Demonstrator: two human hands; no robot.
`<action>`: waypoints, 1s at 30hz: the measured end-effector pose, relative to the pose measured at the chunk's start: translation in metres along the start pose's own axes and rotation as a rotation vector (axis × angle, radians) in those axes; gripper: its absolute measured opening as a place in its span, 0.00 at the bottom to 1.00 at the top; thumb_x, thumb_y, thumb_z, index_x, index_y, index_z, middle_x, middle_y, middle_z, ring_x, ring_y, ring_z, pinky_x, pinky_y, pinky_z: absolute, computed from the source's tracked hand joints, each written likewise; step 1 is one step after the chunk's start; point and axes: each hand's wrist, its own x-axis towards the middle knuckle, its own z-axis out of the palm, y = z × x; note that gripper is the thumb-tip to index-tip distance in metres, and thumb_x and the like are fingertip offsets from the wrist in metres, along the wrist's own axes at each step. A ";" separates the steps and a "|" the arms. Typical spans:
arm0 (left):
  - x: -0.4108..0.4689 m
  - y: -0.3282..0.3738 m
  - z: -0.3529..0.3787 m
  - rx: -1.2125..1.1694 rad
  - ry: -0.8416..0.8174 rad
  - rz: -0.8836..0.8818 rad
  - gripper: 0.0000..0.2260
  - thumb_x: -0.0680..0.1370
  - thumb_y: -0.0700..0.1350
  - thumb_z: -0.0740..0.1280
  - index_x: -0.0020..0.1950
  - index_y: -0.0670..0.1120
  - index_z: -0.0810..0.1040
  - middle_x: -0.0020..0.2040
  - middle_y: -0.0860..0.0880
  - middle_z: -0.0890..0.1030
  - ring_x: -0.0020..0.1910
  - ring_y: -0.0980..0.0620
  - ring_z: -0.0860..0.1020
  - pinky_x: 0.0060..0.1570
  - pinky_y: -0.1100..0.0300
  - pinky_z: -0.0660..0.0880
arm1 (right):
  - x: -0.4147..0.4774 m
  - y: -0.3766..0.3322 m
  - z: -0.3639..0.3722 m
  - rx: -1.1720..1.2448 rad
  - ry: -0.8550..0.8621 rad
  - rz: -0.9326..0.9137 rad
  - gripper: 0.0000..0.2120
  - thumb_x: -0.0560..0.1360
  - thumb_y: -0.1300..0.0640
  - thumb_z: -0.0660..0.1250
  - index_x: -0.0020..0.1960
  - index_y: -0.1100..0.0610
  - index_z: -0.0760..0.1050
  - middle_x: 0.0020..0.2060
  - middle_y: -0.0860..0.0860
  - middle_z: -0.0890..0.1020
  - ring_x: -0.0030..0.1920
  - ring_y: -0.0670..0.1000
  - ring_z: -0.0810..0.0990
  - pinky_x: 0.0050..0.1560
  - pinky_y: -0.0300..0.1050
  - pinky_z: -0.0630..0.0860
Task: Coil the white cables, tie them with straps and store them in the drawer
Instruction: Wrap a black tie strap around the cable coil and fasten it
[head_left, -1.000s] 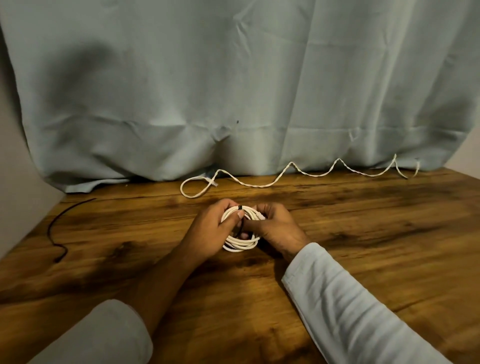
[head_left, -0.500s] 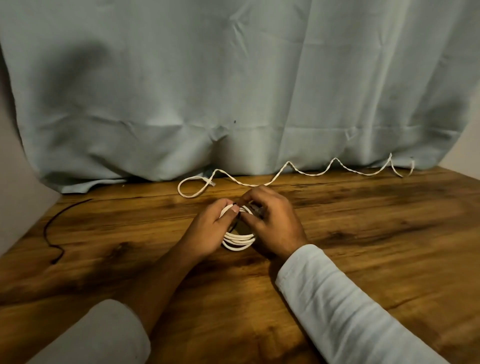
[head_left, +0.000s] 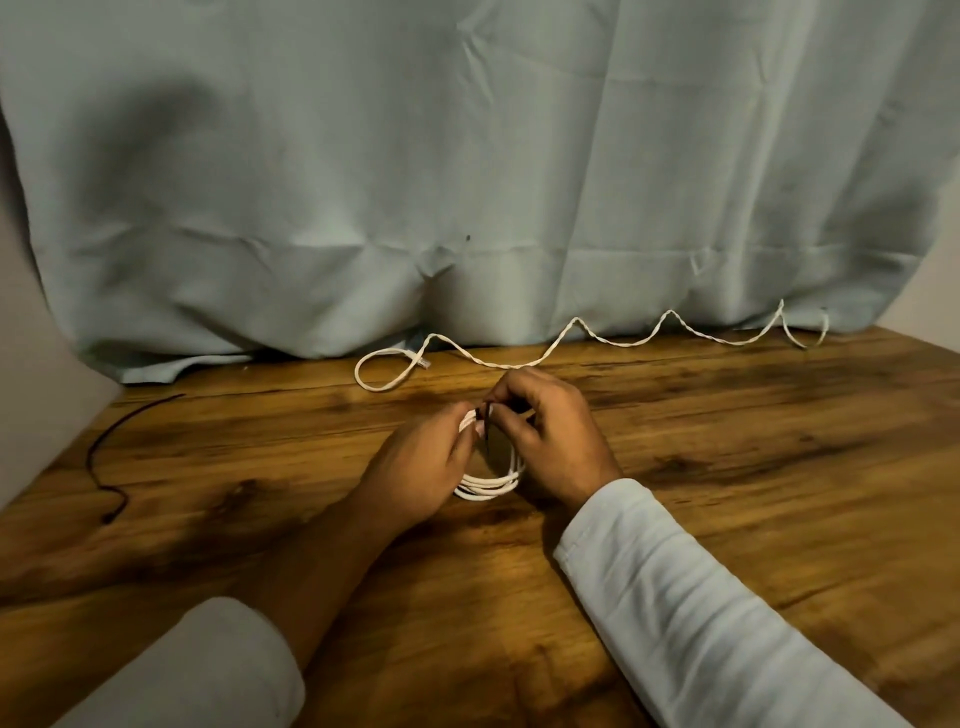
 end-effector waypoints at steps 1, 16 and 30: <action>0.000 0.001 0.000 0.033 0.010 0.007 0.10 0.85 0.52 0.60 0.64 0.53 0.76 0.52 0.50 0.84 0.48 0.50 0.81 0.44 0.53 0.74 | 0.000 0.000 0.000 -0.005 -0.006 0.004 0.03 0.77 0.60 0.70 0.44 0.56 0.79 0.42 0.48 0.81 0.45 0.48 0.79 0.48 0.52 0.77; -0.003 0.015 -0.009 0.327 0.049 0.023 0.12 0.85 0.52 0.58 0.65 0.51 0.74 0.53 0.47 0.84 0.50 0.44 0.81 0.45 0.51 0.73 | -0.001 -0.014 -0.005 -0.355 -0.088 -0.154 0.02 0.80 0.53 0.65 0.51 0.51 0.73 0.47 0.49 0.77 0.46 0.54 0.77 0.42 0.49 0.75; -0.007 0.017 -0.009 0.357 0.021 0.057 0.15 0.85 0.57 0.56 0.69 0.54 0.72 0.55 0.49 0.84 0.51 0.47 0.81 0.46 0.51 0.75 | -0.001 -0.007 0.005 0.278 -0.007 0.307 0.10 0.80 0.59 0.70 0.42 0.59 0.75 0.35 0.49 0.77 0.38 0.48 0.74 0.41 0.47 0.73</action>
